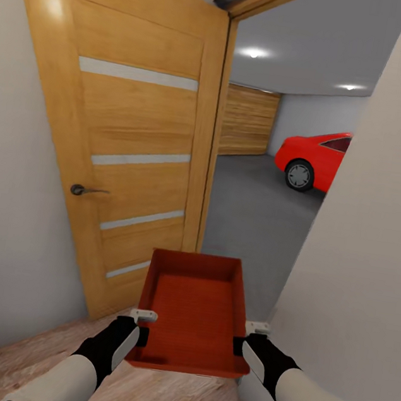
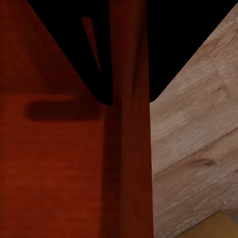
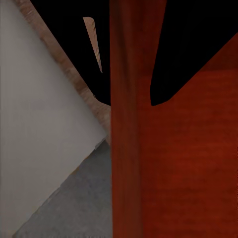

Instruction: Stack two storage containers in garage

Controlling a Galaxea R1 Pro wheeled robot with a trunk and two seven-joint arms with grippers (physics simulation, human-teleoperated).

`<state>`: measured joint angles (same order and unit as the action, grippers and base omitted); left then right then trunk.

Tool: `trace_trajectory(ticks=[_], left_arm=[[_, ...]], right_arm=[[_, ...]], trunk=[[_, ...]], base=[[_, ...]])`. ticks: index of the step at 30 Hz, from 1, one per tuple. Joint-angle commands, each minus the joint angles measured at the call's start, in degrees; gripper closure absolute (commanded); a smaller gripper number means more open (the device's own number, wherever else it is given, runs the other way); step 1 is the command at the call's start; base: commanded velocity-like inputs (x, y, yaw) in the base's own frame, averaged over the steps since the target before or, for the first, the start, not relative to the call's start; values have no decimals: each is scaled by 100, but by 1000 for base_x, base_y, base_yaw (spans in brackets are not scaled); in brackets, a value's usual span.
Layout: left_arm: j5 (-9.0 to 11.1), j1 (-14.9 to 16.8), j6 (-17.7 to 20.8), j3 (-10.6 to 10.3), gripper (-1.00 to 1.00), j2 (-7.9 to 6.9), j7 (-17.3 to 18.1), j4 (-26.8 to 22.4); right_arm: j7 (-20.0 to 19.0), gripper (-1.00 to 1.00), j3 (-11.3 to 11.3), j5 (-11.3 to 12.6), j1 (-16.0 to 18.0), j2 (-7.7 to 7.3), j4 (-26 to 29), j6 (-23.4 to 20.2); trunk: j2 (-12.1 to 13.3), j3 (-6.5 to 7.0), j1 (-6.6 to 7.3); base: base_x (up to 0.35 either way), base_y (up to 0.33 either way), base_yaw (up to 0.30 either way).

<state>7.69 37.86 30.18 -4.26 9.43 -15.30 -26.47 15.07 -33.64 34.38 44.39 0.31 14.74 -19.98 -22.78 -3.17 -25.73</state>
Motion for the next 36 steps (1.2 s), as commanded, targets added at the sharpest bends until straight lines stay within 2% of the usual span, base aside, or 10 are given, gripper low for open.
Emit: trace_trajectory(ticks=[1,15,24,36], left_arm=[[-101,3,74,-58,100,-21,-105,134],[-101,3,75,-58,100,-21,-105,134],[-101,3,68,-58,100,-21,-105,134],[-101,3,67,-58,100,-21,-105,134]], right_arm=[[40,100,-125,84,8,-4,143,-6],[40,100,-124,86,8,-4,143,-6],[40,100,-124,86,8,-4,143,-6],[40,100,-122,86,8,-4,143,-6]], trunk=[[-14,-13,-5],[-14,-13,-5],[-14,-13,-5],[-14,-13,-5]], base=[[149,263,-1],[157,279,-11],[146,240,-215],[76,94,-240]])
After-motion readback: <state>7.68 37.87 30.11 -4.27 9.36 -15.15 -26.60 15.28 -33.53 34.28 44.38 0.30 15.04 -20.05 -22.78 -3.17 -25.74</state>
